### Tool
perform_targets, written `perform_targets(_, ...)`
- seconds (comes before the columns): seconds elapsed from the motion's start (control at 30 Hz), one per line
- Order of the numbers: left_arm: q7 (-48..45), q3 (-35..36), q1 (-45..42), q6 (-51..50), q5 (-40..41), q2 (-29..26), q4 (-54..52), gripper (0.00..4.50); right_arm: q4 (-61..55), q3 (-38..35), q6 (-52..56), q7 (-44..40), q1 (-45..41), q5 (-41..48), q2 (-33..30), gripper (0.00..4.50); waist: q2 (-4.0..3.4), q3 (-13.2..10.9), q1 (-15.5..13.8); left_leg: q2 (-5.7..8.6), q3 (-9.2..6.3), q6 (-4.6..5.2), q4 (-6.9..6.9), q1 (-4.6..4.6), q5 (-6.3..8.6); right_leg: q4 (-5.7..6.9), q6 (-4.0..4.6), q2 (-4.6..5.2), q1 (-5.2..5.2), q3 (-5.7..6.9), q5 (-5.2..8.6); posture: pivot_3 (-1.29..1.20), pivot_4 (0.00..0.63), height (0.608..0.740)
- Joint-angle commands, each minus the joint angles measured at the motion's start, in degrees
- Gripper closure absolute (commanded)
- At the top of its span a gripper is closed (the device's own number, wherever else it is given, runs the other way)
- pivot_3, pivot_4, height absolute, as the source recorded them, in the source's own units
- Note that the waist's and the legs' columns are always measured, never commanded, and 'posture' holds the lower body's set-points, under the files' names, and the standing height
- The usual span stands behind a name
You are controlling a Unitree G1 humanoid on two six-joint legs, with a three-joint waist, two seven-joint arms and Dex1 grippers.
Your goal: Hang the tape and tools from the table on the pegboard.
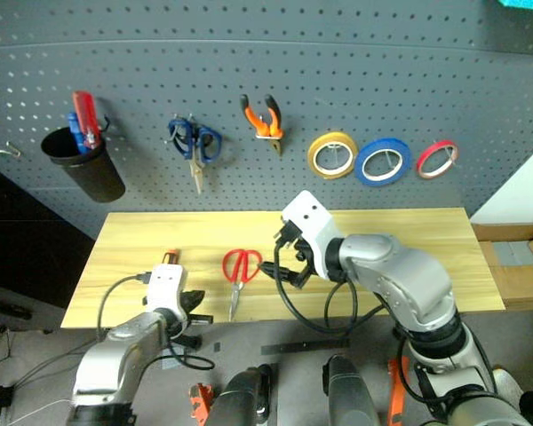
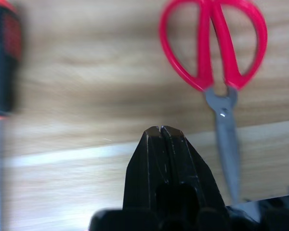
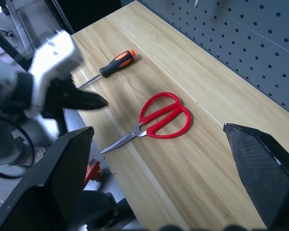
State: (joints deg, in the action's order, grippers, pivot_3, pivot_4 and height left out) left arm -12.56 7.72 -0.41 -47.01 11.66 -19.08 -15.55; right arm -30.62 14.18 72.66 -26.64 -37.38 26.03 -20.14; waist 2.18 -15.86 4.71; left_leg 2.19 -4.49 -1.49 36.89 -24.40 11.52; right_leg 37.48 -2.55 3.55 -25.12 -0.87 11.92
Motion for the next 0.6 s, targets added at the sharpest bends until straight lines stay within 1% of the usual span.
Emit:
perform_targets(0.03, 1.0, 0.6, 0.2, -1.2, 0.3, 0.5, -4.6, 4.48, -1.8, -1.6, -2.6, -1.1, -0.1, 0.9, -1.0, 0.0, 0.0, 0.0, -0.1, 0.0, -0.02, 0.0, 0.0, 0.0, 0.0, -0.04, -0.22, 0.0, 0.02, 0.03, 0.13, -0.13, 0.23, 0.74)
perform_targets(0.1, 1.0, -0.5, -0.7, -2.8, 0.5, 0.5, -5.6, 4.48, -1.3, -1.5, -3.0, -1.3, -0.2, 0.8, -1.2, 0.0, 0.0, 0.0, -0.1, 0.0, -0.02, 0.01, 0.0, -0.01, 0.0, -0.06, -0.24, -0.01, 0.03, 0.03, 0.13, -0.13, 0.231, 0.74)
perform_targets(0.13, 0.9, -0.9, -1.2, -3.7, 0.7, 0.6, -6.0, 4.32, -1.1, -1.5, -3.2, -1.4, -0.2, 0.9, -1.3, 0.0, 0.0, 0.0, -0.1, 0.0, -0.02, 0.01, -0.01, -0.02, 0.0, -0.09, -0.24, -0.01, 0.03, 0.04, 0.13, -0.13, 0.231, 0.74)
perform_targets(0.2, 1.0, -1.0, -3.1, -8.7, 2.4, 1.7, -6.6, 3.89, -0.6, -1.4, -3.2, -1.5, -0.4, 1.1, -1.4, 0.0, 0.0, 0.0, 0.0, 0.0, -0.02, 0.01, -0.03, -0.03, 0.01, -0.11, -0.24, -0.02, 0.03, 0.05, 0.13, -0.13, 0.236, 0.74)
perform_targets(0.27, 1.7, -1.3, -5.2, -13.3, 3.2, 2.8, -6.6, 3.27, 0.0, -1.3, -3.1, -2.3, -0.8, 1.4, -2.0, 0.0, 0.0, 0.0, 0.0, 0.0, -0.03, 0.02, -0.02, -0.05, 0.01, -0.14, -0.26, -0.03, 0.03, 0.07, 0.12, -0.13, 0.238, 0.74)
perform_targets(0.4, 4.7, -2.2, -9.4, -22.6, 2.2, 4.4, -4.8, 1.87, 1.0, -2.1, -2.2, -4.1, -1.5, 2.9, -3.0, 0.0, 0.01, 0.0, 0.1, 0.01, 0.0, 0.04, -0.02, -0.07, 0.02, -0.22, -0.34, -0.06, 0.06, 0.06, 0.09, -0.14, 0.246, 0.74)
perform_targets(0.47, 5.6, -1.1, -11.7, -26.1, 2.8, 6.1, -3.5, 1.22, 0.3, -0.1, -4.1, -7.5, -1.6, 3.3, -6.2, 0.0, 0.01, 0.0, 0.1, 0.01, 0.01, 0.04, -0.02, -0.07, 0.02, -0.22, -0.35, -0.08, 0.07, 0.06, 0.09, -0.15, 0.25, 0.74)
perform_targets(0.53, 6.0, -0.8, -13.4, -28.0, 2.7, 6.5, -2.6, 0.52, -1.0, 2.9, -8.1, -10.5, -1.3, 1.8, -9.7, 0.0, 0.02, 0.0, 0.1, 0.03, 0.03, 0.05, -0.02, -0.09, 0.03, -0.26, -0.35, -0.08, 0.09, 0.08, 0.09, -0.16, 0.252, 0.74)
perform_targets(0.6, 6.5, -0.4, -15.0, -29.1, 2.3, 6.9, -1.1, 0.52, -1.8, 6.2, -12.6, -12.3, -0.7, -1.0, -13.0, 0.0, 0.02, 0.0, 0.2, 0.02, 0.07, 0.06, -0.02, -0.09, 0.03, -0.33, -0.37, -0.09, 0.12, 0.11, 0.09, -0.16, 0.254, 0.74)
